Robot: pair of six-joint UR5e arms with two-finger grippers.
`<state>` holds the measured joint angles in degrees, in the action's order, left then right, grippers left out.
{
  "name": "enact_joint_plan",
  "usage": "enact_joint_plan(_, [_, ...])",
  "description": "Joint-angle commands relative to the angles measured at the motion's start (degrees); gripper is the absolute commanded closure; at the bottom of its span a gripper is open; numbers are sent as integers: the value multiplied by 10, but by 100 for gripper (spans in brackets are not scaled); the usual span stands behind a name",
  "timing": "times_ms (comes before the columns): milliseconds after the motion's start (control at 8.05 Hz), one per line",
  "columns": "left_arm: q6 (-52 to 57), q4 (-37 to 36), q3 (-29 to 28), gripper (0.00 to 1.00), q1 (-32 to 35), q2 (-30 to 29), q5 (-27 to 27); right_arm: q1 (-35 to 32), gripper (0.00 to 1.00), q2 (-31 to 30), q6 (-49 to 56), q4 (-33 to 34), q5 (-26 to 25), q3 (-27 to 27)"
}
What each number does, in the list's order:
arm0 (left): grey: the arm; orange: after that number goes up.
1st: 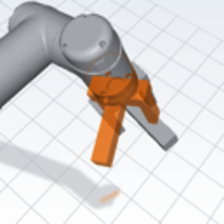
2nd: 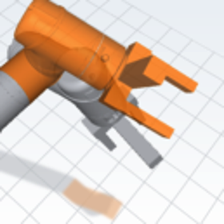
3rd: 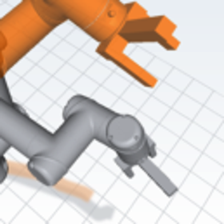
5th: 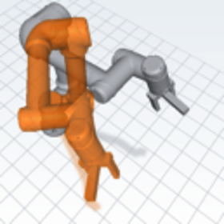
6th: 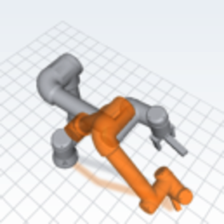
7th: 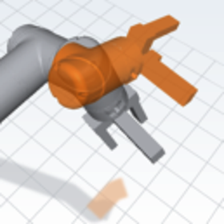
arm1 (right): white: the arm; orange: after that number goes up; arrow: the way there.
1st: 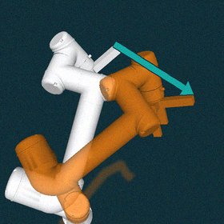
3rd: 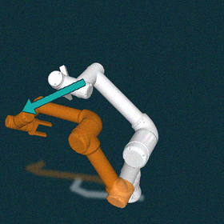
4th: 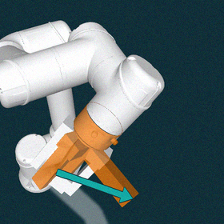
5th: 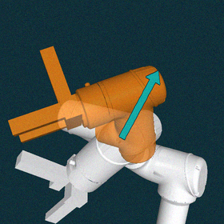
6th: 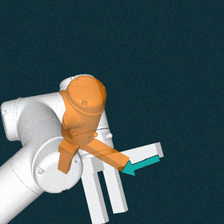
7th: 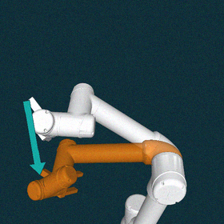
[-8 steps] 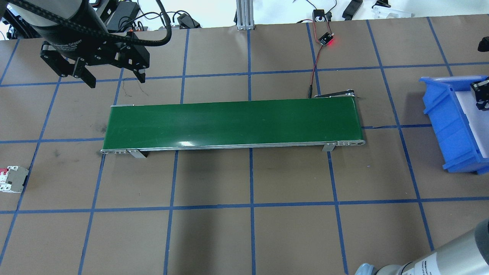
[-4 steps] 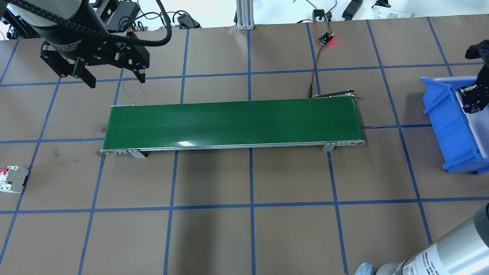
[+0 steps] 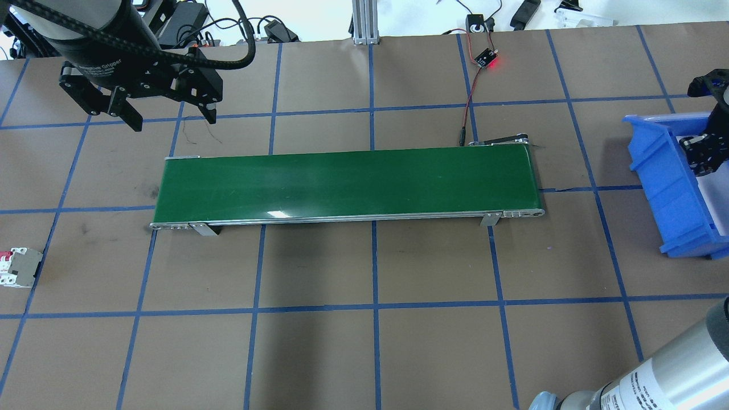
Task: Move capacitor from left to right
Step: 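Lower the capacitor into the blue bin and open the right gripper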
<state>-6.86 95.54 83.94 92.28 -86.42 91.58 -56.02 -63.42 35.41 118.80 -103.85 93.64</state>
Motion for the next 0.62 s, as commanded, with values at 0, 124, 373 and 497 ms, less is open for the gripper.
enact_joint_plan(0, [0, 0, 0, 0, 0, 0, 0, 2, 12, 1, 12, -2, 1, 1])
enact_joint_plan(124, [0, 0, 0, 0, 0, 0, 0, 6, 0, -2, 17, -2, 0, 0])
enact_joint_plan(373, [0, 0, 0, 0, 0, 1, 0, 34, 0, -18, 88, -2, 1, 0])
enact_joint_plan(497, [0, 0, 0, 0, 0, 1, 0, 48, 0, -37, 118, -3, 2, 0])
